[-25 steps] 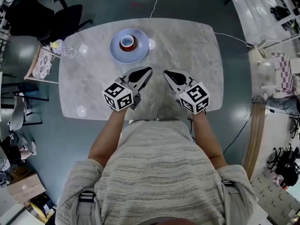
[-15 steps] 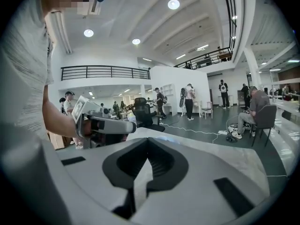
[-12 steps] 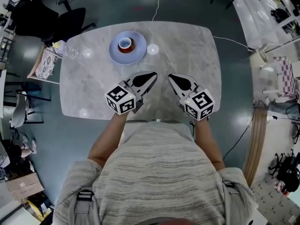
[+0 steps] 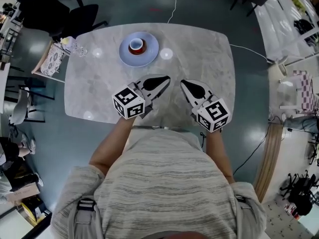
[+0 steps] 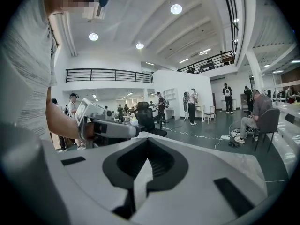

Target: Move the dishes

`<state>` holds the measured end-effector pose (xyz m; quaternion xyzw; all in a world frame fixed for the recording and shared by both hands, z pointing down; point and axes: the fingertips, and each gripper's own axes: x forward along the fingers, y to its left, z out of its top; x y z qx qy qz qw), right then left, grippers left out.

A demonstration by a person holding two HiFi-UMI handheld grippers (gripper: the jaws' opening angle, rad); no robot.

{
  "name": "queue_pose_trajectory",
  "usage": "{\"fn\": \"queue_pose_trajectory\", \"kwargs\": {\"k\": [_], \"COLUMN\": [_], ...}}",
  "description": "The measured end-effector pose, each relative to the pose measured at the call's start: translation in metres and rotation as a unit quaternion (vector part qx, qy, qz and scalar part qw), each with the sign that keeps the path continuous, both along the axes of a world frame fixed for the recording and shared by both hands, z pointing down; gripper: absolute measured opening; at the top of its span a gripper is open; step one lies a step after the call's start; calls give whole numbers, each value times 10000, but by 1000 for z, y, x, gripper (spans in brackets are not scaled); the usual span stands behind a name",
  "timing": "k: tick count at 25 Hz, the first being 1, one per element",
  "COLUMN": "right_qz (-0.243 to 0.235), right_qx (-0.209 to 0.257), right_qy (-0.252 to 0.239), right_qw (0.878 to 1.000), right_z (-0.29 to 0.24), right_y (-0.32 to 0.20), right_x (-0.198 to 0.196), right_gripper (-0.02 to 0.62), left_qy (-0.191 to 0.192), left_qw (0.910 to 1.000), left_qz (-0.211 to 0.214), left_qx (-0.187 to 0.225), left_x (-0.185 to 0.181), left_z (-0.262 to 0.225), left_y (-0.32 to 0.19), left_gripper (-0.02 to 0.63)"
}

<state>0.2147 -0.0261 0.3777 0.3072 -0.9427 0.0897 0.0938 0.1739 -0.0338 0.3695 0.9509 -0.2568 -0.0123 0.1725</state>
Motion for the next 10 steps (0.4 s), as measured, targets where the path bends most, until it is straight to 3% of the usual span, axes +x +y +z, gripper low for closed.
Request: {"fn": "queue_pose_trajectory", "kwargs": {"k": [10], "right_qz": [35], "right_qx": [181], "right_qy": [-123], "right_qw": [9998], "right_z": [-10], "right_y": [-1], "right_x": [0], "right_gripper": [17], "left_qy": [69], "left_qw": [9999], "left_qz": [38], "left_qx": [98], "left_x": [0], "left_z": [-9], "left_y": [-1], "left_gripper": [21]}}
